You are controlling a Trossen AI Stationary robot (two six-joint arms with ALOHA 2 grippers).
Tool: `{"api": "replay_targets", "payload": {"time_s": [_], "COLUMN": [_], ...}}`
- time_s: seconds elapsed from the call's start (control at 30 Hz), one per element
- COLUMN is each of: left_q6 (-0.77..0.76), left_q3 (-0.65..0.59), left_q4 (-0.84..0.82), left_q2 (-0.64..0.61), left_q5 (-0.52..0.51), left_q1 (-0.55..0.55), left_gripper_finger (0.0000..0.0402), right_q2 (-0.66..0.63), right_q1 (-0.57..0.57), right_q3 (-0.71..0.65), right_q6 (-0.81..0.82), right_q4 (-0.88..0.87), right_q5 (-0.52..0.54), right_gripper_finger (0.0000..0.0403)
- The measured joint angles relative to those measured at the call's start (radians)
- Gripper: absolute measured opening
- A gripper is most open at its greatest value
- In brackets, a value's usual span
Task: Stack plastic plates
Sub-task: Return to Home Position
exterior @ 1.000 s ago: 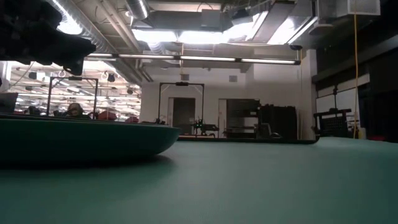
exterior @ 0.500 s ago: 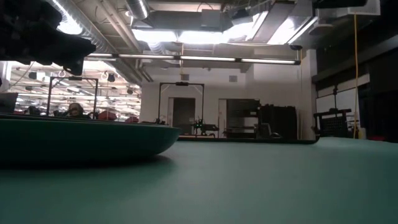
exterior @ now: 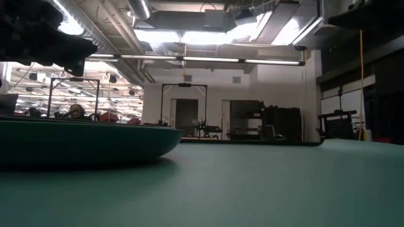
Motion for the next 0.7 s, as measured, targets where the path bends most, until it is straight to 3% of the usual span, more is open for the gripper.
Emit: {"api": "replay_targets", "payload": {"time_s": [0.33,0.7], "left_q6": [0.0,0.0], "left_q3": [0.0,0.0], "left_q4": [0.0,0.0], "left_q2": [0.0,0.0], "left_q5": [0.0,0.0], "left_q1": [0.0,0.0], "left_gripper_finger": [0.0062,0.0062], "right_q2": [-0.026,-0.027], "right_q1": [0.0,0.0], "right_q3": [-0.267,-0.481], "right_q6": [-0.001,-0.005], "right_q4": [0.39,0.672], "right_q5": [-0.168,-0.191], "right_gripper_finger": [0.0081,0.0081]}}
